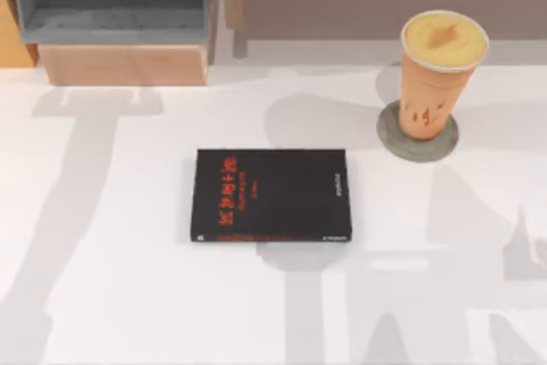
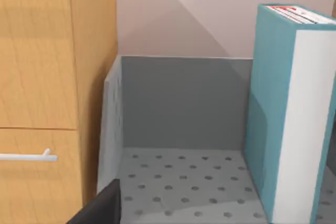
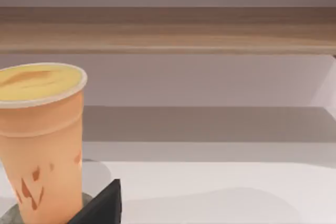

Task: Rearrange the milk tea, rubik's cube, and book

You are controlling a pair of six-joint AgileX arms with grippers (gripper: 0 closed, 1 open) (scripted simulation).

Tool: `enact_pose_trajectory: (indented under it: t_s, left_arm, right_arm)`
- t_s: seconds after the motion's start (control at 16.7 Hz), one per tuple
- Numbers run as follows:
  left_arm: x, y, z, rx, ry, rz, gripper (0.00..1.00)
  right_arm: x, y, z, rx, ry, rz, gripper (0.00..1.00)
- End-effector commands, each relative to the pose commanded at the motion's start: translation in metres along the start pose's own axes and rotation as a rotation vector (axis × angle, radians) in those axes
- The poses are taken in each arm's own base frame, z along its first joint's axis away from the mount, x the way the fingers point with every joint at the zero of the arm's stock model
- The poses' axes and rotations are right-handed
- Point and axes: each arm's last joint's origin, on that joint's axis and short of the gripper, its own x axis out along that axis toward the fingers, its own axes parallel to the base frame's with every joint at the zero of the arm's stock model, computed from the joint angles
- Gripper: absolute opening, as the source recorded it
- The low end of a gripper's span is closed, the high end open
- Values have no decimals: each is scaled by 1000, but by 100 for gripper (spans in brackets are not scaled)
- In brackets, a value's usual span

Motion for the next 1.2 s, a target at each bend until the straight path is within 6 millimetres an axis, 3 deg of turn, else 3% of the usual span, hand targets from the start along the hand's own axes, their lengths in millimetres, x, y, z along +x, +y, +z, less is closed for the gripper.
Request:
enact_pose_trajectory:
  t_s: [0.24, 0.48, 0.72, 1.02, 1.2]
  left_arm:
    - [91, -31, -22, 2, 33, 2, 100]
    - [148, -59, -56, 4, 41, -2, 100]
    - [169, -71, -71, 1, 32, -4, 100]
    - [169, -69, -71, 2, 36, -1, 100]
    - [167, -70, -61, 1, 33, -4, 100]
  right_arm:
    - [0, 0, 0, 0, 0, 0, 100]
    - [0, 0, 0, 0, 0, 0, 100]
    - [0, 0, 0, 0, 0, 0, 100]
    - [0, 0, 0, 0, 0, 0, 100]
    - [0, 0, 0, 0, 0, 0, 100]
